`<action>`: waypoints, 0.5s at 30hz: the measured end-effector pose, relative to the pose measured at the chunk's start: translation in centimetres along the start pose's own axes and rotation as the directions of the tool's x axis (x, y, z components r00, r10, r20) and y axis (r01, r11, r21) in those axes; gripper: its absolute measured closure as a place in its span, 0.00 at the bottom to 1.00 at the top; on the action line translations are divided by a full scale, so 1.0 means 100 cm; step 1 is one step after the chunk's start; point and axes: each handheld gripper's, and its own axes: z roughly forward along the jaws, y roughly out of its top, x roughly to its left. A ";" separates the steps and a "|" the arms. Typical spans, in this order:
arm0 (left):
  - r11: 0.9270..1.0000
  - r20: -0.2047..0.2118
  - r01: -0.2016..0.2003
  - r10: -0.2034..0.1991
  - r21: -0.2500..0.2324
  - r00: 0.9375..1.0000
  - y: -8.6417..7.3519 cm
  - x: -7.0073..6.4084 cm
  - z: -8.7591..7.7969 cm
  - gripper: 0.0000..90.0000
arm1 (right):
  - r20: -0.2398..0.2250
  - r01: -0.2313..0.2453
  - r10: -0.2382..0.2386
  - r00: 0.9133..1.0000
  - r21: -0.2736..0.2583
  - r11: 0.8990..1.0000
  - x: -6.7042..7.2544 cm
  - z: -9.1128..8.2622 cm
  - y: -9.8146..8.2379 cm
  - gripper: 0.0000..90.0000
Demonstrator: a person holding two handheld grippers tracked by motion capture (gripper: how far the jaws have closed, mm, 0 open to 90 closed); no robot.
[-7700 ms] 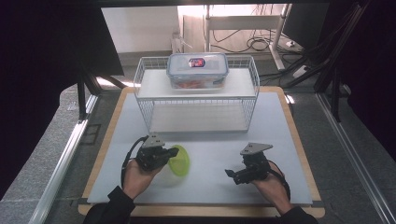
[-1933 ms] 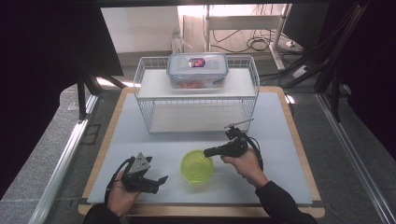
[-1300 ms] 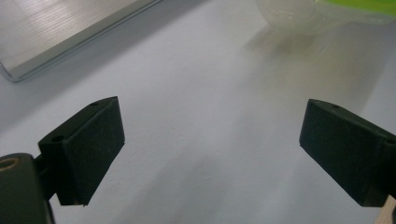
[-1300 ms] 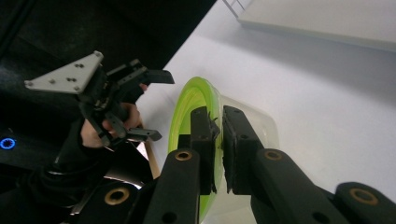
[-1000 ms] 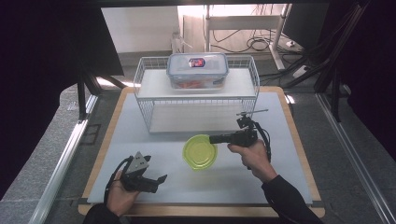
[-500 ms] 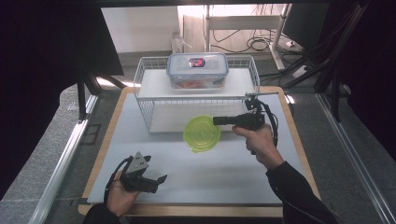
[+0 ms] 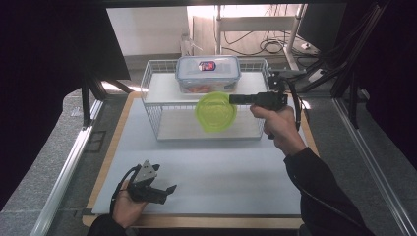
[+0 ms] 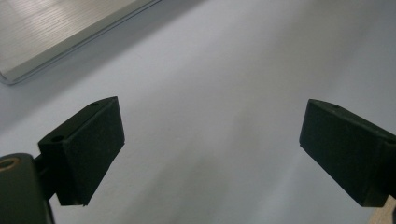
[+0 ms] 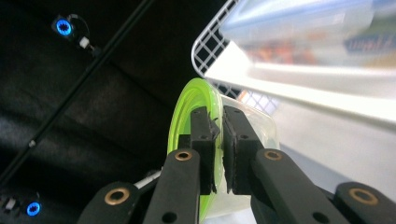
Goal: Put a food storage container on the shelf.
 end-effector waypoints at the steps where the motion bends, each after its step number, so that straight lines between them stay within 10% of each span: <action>1: 1.000 0.002 -0.001 0.001 0.002 1.000 0.000 0.000 0.000 0.07 | 0.003 -0.001 0.001 1.000 -0.006 1.000 0.001 -0.001 0.003 0.94; 15: 1.000 0.011 0.006 -0.006 -0.002 1.000 0.000 0.000 0.001 0.07 | 0.042 -0.008 0.013 0.999 -0.113 0.994 0.018 -0.006 0.060 0.94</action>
